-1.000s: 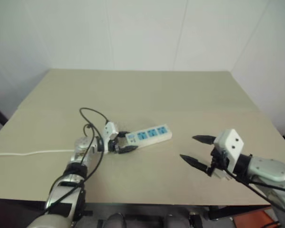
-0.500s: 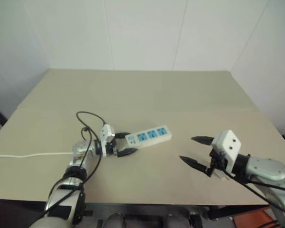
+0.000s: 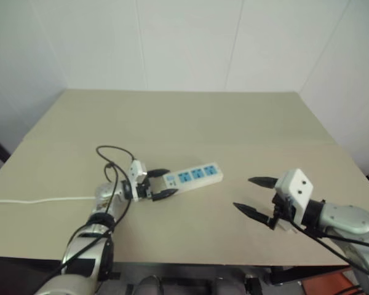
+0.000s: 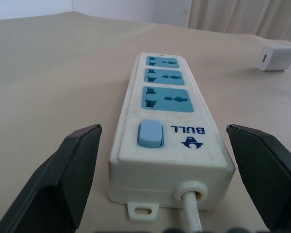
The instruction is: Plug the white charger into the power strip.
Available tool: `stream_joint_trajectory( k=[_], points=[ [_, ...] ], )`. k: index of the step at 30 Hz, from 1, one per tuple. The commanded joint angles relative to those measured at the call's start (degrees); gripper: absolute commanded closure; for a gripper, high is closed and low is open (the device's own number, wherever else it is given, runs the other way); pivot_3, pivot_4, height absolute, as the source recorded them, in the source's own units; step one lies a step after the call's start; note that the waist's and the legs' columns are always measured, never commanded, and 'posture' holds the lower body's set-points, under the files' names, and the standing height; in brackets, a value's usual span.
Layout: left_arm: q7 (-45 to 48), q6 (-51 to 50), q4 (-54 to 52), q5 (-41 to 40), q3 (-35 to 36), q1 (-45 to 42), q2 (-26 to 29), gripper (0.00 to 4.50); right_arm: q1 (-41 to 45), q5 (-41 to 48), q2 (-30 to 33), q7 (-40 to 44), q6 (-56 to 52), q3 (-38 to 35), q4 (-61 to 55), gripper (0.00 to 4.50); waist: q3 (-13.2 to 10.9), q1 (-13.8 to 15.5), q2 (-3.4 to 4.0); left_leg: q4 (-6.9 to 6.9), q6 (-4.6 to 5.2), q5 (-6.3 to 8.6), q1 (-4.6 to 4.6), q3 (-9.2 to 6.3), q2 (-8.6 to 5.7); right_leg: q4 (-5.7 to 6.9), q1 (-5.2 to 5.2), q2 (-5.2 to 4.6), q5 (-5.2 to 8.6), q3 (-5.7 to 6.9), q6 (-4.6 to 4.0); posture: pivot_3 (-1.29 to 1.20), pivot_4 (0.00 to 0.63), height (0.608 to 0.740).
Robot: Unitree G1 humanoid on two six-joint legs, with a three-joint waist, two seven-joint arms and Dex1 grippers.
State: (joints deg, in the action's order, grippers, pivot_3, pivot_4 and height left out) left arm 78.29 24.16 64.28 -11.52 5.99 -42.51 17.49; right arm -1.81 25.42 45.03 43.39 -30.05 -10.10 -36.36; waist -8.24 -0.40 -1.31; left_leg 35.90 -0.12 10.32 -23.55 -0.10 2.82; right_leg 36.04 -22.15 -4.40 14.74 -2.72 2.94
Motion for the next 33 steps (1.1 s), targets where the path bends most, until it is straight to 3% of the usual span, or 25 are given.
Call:
stream_joint_trajectory(
  k=[1,4,11,19,24,27,33],
  points=[
    [1.1,0.5,1.3,0.9,-0.7,-0.4,-0.2,0.62,0.1,-0.2,0.6,0.1,1.4,-2.0,-0.9,0.0,0.0,0.0,0.0,0.0,0.0,0.0,0.01,0.0,0.0,0.0,0.01,0.0,0.0,0.0,0.0,0.0,0.15,0.74],
    [1.6,0.7,1.8,1.4,-1.1,-0.7,0.0,1.28,0.2,-0.3,0.5,-0.1,1.3,-1.8,-0.9,0.0,0.0,0.0,0.0,0.0,0.0,0.0,0.0,0.0,0.0,-0.01,0.0,0.0,0.0,0.0,0.0,0.0,0.15,0.74],
    [-0.8,1.4,2.4,3.0,-1.8,-1.7,0.7,1.28,0.6,-0.1,0.3,-0.5,1.0,-1.9,-0.9,0.0,0.0,0.2,-0.01,0.0,0.0,0.0,0.01,0.0,0.0,0.0,0.0,0.0,0.0,0.0,0.01,0.0,0.15,0.74],
    [9.1,2.0,-0.4,1.4,-2.6,-1.7,1.7,1.28,3.5,3.7,4.2,-1.3,-5.8,-6.3,-2.8,0.0,0.0,0.2,-0.01,-0.01,0.0,0.0,-0.07,0.0,0.0,-0.03,-0.05,0.0,-0.01,0.0,-0.02,0.0,0.15,0.74],
    [13.5,1.6,-1.4,0.1,-2.6,-1.3,0.7,1.28,8.7,4.9,16.7,-1.5,-21.8,-5.3,-5.5,0.0,0.0,0.4,-0.01,-0.02,0.0,0.0,-0.12,-0.01,0.0,-0.03,-0.09,-0.02,-0.01,0.04,-0.04,0.0,0.15,0.74],
    [14.2,1.8,-2.6,-0.6,-4.2,-0.7,0.3,1.28,17.2,10.5,23.6,-0.7,-37.5,-1.9,-1.9,0.0,0.0,0.5,-0.01,-0.01,0.0,0.0,-0.22,-0.04,0.02,-0.11,-0.12,-0.03,-0.02,0.08,-0.06,0.0,0.15,0.74],
    [14.2,3.2,-3.8,-0.7,-6.2,0.9,-0.1,1.28,27.3,14.0,26.0,-2.5,-55.2,6.8,-0.3,0.0,0.0,0.9,0.0,-0.02,0.01,0.0,-0.24,-0.04,0.04,-0.17,-0.13,-0.04,-0.03,0.1,-0.12,0.0,0.15,0.74]
  ],
)
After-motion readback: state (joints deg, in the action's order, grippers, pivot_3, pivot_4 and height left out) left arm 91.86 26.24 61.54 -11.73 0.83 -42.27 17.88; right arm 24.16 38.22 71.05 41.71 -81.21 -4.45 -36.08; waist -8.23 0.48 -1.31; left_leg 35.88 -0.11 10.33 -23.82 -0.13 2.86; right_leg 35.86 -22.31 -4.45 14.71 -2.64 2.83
